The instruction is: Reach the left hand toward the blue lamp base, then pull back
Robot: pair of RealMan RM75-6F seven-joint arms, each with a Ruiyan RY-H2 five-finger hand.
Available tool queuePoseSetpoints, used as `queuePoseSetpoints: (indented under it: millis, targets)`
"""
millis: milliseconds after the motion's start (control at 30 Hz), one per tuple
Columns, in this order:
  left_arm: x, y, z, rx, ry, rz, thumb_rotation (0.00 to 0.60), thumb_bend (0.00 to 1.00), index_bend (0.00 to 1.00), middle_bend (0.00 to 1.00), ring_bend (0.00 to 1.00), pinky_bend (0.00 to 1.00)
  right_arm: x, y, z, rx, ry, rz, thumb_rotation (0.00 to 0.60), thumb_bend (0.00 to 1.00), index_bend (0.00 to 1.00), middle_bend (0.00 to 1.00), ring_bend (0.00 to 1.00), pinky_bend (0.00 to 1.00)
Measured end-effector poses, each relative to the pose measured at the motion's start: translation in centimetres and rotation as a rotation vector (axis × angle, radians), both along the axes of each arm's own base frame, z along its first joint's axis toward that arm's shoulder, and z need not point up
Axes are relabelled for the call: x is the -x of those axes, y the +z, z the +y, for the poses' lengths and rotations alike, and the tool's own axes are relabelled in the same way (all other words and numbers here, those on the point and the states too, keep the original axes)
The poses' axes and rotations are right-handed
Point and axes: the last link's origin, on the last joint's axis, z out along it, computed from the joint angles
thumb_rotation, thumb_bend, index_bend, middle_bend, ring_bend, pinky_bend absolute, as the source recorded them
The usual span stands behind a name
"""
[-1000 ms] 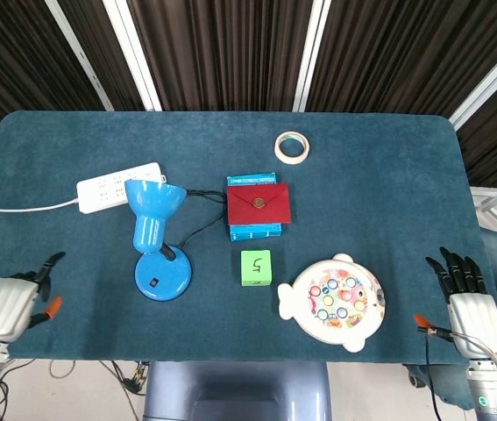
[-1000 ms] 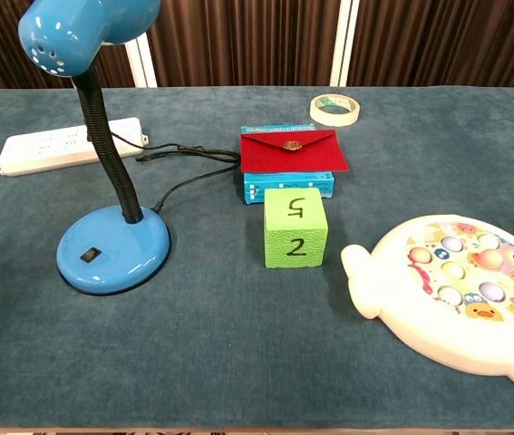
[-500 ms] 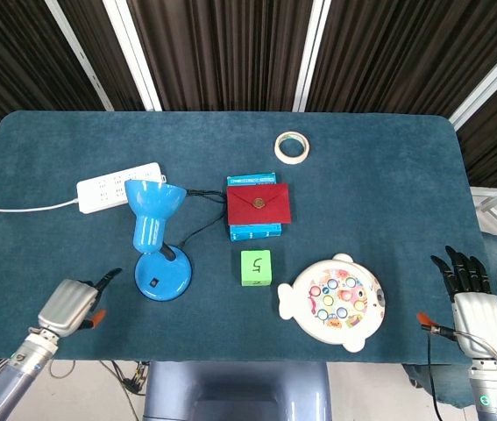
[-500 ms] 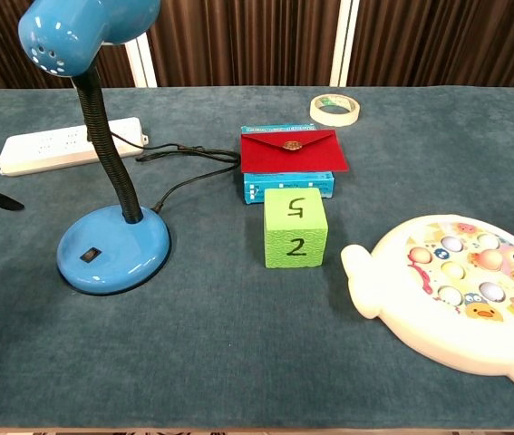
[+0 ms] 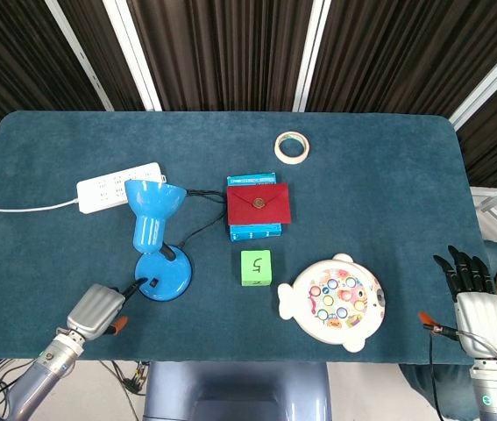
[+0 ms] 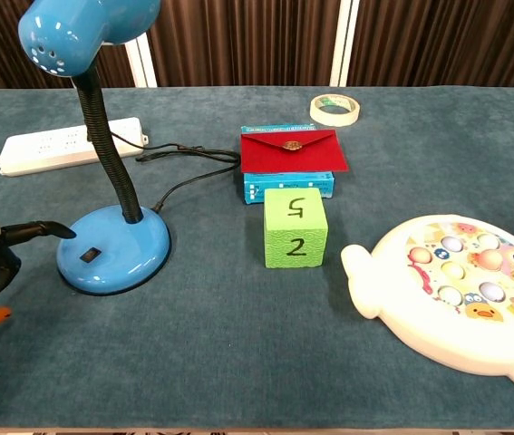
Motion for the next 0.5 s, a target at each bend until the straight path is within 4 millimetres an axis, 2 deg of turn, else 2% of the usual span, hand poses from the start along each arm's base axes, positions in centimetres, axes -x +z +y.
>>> queuePoseSetpoints:
  millis: [500]
  targets:
    - [-0.6,-1.1,0.7,0.016,-0.003,0.019,0.600,0.34,0.09,0.67,0.59,0.69,0.0,0.0,0.0,0.007,-0.006,-0.006,0.600,0.14,0.14,0.01,0.01,0.00]
